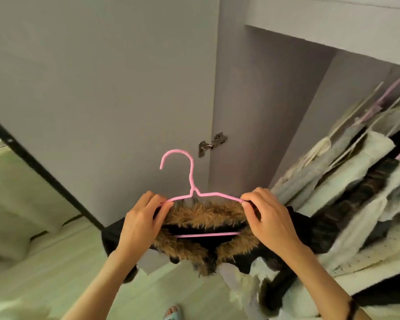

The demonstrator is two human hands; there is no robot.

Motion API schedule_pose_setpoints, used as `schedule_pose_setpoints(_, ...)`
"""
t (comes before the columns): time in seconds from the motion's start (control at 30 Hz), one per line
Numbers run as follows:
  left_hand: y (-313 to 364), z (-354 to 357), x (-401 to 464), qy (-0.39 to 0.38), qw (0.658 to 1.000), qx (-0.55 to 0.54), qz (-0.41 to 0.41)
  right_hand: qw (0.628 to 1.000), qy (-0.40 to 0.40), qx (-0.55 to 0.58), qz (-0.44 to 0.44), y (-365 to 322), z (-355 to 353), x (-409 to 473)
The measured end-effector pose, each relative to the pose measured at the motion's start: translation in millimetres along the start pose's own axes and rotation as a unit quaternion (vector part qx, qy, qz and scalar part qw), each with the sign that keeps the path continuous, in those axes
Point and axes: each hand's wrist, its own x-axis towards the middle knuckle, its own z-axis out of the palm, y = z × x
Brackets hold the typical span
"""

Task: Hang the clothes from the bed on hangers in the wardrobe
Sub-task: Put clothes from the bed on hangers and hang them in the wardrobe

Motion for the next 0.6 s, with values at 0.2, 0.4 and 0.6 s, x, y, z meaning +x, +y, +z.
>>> schedule_pose_setpoints(0.2, -26, -86, -89, 0.078, 0.984, 0.058, -0.149, 0.983, -0.073, 0.096, -0.136, -76, 59, 31)
schedule_pose_setpoints(0.4, -34, -160, -200, 0.141, 0.94, 0.129, -0.283, 0.94, -0.145, 0.177, -0.252, -181, 117, 27)
schedule_pose_setpoints(0.6, -24, -214, -336, 0.187, 0.858, 0.22, -0.424, 0.884, -0.211, 0.241, -0.339, -292, 170, -27)
